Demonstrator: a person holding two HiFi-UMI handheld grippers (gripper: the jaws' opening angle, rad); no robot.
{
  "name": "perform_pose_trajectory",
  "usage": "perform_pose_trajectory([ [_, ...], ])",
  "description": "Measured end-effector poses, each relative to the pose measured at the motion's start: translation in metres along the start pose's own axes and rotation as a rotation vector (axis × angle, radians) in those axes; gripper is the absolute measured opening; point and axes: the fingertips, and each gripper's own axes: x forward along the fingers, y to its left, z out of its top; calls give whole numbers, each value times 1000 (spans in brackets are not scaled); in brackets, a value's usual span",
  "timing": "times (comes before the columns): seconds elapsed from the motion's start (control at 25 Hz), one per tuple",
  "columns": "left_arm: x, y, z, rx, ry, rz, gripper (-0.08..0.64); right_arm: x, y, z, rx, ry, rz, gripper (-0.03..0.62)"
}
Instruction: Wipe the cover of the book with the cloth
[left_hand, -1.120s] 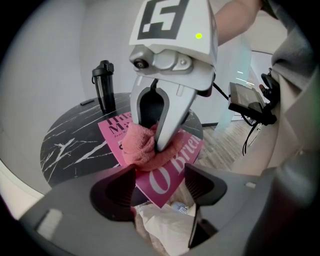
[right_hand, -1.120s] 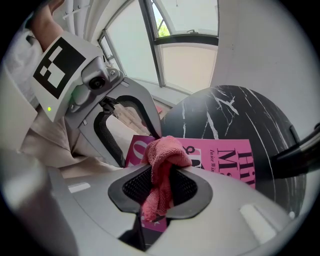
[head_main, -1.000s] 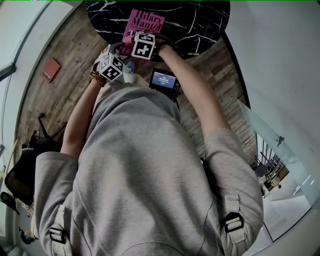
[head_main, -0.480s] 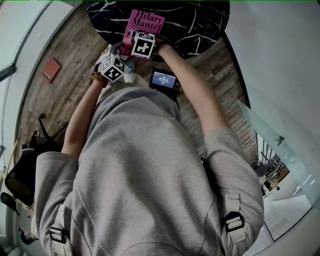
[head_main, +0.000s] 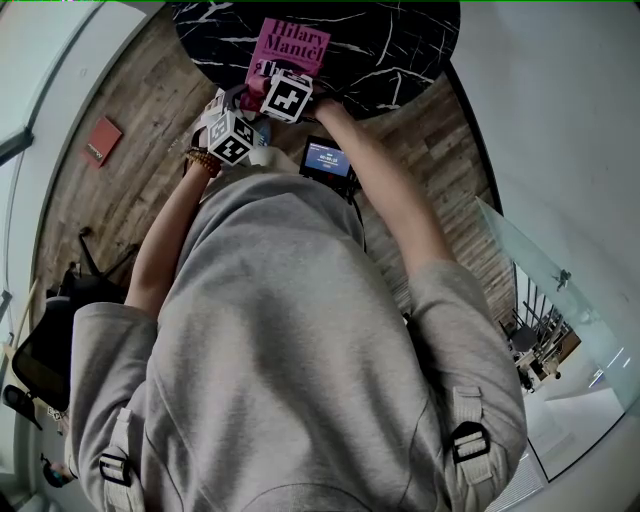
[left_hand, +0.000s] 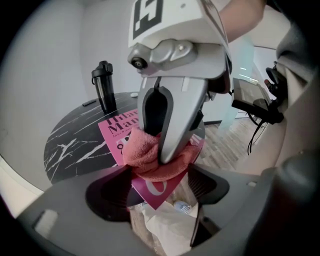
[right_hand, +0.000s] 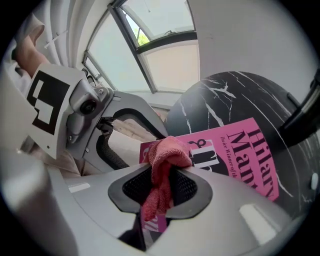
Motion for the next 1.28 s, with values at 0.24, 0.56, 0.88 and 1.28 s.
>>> perform_pose_trajectory([
  [0.24,-1,1,0,1,-4,-2,347,1,2,1,117,41,-7,103],
  [0.56,-9,9,-16,38,35,14,367,-26,-29,11,-60,-44,-3,107],
  [0.88,-8,18,-28,-55,34,23,373,-54,-153,49,-56,-52,-266,107],
  [1.28,-9,22,-32,-45,38,3,373,-34,-166,53,-18,-2,-321,104],
])
